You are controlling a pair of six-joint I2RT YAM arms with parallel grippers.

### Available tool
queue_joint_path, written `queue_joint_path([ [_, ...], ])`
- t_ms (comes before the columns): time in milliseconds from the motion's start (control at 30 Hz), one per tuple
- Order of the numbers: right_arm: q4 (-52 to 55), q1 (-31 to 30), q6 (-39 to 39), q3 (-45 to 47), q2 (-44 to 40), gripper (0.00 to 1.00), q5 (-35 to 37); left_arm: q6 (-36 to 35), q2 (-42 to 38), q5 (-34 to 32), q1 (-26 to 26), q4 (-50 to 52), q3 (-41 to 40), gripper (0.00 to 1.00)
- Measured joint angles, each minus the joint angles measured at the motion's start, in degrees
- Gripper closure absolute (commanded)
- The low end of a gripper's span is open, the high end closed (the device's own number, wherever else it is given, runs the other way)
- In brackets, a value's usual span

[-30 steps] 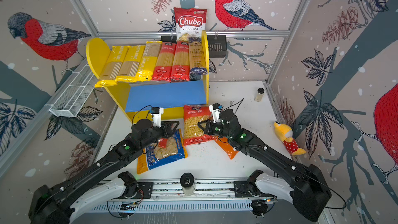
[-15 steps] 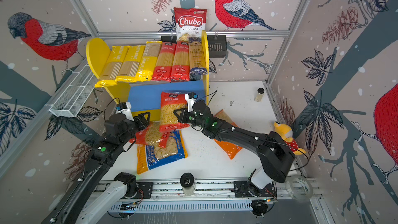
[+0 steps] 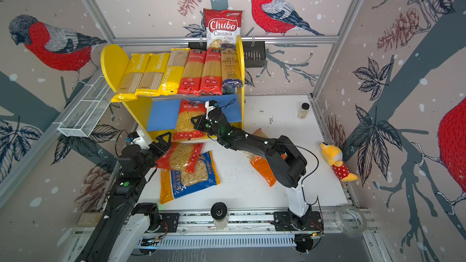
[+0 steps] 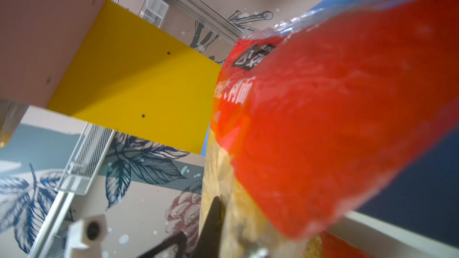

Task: Arrange pasta packages on shelves
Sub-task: Place the pasta bag on the shelf.

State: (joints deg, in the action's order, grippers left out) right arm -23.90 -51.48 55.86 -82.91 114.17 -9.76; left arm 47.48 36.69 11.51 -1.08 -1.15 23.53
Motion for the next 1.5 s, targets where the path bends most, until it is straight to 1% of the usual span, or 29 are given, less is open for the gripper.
queue_joint_path([
  [67,-0.15,0.46,1.44,-0.70,1.22,0.85,-1.01,2.54,1.88,2.40,-2.10,-3.48,-2.23,0.08],
  [133,-0.50,0.68,2.64,-1.16,2.27,0.80,-1.25,4.35,4.15,4.90,-2.80,-6.88,-4.07,0.09],
  [200,-0.87,0.79,3.04,-1.40,3.04,0.76,-1.99,5.38,6.19,7.08,-2.99,-10.71,-4.96,0.10],
  [333,-1.60,0.92,5.46,-1.42,3.85,0.63,-3.98,6.99,10.71,10.49,-3.17,-18.21,-5.40,0.12],
  [433,-2.08,0.92,6.03,-1.40,3.98,0.57,-5.22,8.04,13.33,12.61,-3.19,-22.88,-5.46,0.12],
  [500,-2.60,0.87,6.84,-1.38,3.98,0.56,-5.84,8.22,15.02,13.42,-3.21,-25.33,-5.49,0.13],
  [633,-2.89,0.85,7.26,-0.57,3.63,0.55,-6.95,9.14,18.58,14.53,-3.21,-28.85,-5.51,0.14],
  [800,-3.13,0.66,7.28,1.25,2.14,0.56,-8.09,9.05,20.65,15.39,-2.25,-30.67,-5.31,0.13],
  [933,-3.39,0.22,7.76,1.84,1.97,0.78,-8.79,8.00,21.46,15.21,-1.84,-30.84,-5.60,0.12],
  [1033,-3.26,0.26,8.76,0.96,2.14,0.84,-9.68,8.07,21.92,15.19,-1.79,-31.15,-6.62,0.11],
  [1133,-2.86,0.35,9.14,-0.74,2.29,0.85,-10.36,8.31,22.12,15.10,-1.51,-33.03,-7.13,0.10],
  [1300,-3.04,0.33,10.29,-1.77,2.67,0.83,-11.50,10.97,23.91,14.75,-0.57,-37.77,-6.93,0.11],
  [1433,-4.07,0.24,11.80,-0.76,2.69,0.80,-12.09,11.67,27.19,12.94,1.46,-40.79,-5.66,0.13],
  [1500,-4.35,0.28,12.00,-0.59,2.69,0.79,-12.02,12.28,28.89,12.39,2.45,-42.18,-5.09,0.16],
])
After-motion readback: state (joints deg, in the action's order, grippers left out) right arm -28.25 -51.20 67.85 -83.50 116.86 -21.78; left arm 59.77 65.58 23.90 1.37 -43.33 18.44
